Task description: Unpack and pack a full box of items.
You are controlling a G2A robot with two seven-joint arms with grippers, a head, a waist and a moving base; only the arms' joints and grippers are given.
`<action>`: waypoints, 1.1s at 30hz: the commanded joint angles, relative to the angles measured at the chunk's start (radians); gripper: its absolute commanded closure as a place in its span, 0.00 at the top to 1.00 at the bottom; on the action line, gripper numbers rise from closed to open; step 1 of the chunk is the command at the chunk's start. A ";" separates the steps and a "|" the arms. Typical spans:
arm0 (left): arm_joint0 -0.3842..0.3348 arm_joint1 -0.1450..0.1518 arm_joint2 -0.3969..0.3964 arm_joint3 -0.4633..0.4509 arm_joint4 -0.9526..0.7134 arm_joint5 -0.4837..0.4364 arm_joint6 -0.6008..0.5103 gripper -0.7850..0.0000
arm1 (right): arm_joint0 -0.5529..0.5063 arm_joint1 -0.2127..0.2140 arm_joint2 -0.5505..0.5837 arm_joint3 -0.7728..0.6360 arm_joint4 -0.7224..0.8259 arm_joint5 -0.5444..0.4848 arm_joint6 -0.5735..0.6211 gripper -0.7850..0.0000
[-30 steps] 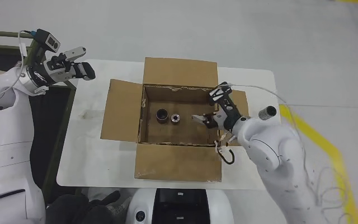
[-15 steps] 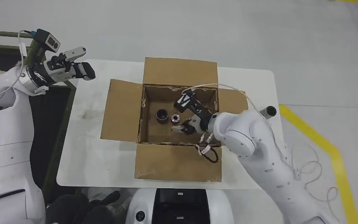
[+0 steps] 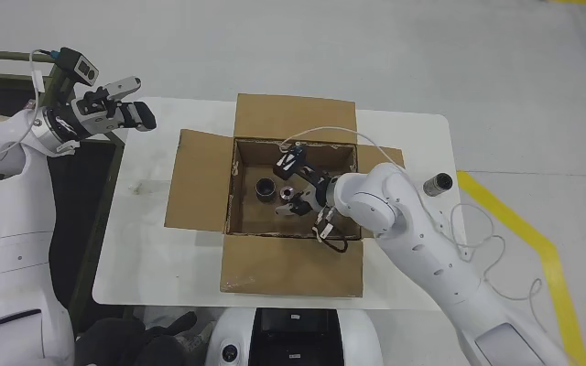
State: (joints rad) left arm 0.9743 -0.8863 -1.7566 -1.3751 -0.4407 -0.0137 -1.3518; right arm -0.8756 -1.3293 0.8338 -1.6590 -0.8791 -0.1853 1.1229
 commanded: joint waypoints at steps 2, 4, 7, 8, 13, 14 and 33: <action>0.000 0.000 0.000 0.000 0.000 0.000 0.000 1.00 | 0.017 -0.005 -0.017 0.037 -0.010 0.003 -0.010 1.00; 0.000 0.000 0.000 0.000 0.000 0.000 0.000 1.00 | 0.027 -0.010 -0.028 0.062 -0.014 0.002 -0.020 1.00; 0.000 0.000 0.000 0.000 0.000 0.000 0.000 1.00 | 0.043 -0.016 -0.045 0.100 -0.008 -0.004 -0.028 1.00; 0.000 0.000 0.000 0.000 0.000 0.000 0.000 1.00 | 0.050 -0.019 -0.051 0.113 -0.006 -0.009 -0.029 1.00; 0.000 0.000 0.000 0.000 0.000 0.000 0.000 1.00 | 0.076 -0.032 -0.088 0.174 -0.002 -0.024 -0.039 1.00; 0.000 0.000 0.000 0.000 0.000 0.000 0.000 1.00 | 0.081 -0.035 -0.095 0.186 -0.004 -0.024 -0.045 1.00; 0.000 0.000 0.000 0.000 0.000 0.000 0.000 1.00 | 0.159 -0.098 -0.202 0.367 -0.011 -0.012 -0.111 1.00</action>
State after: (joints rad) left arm 0.9743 -0.8863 -1.7566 -1.3751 -0.4407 -0.0137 -1.3518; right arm -0.7217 -1.4240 0.6355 -1.3025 -0.8935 -0.1966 1.0110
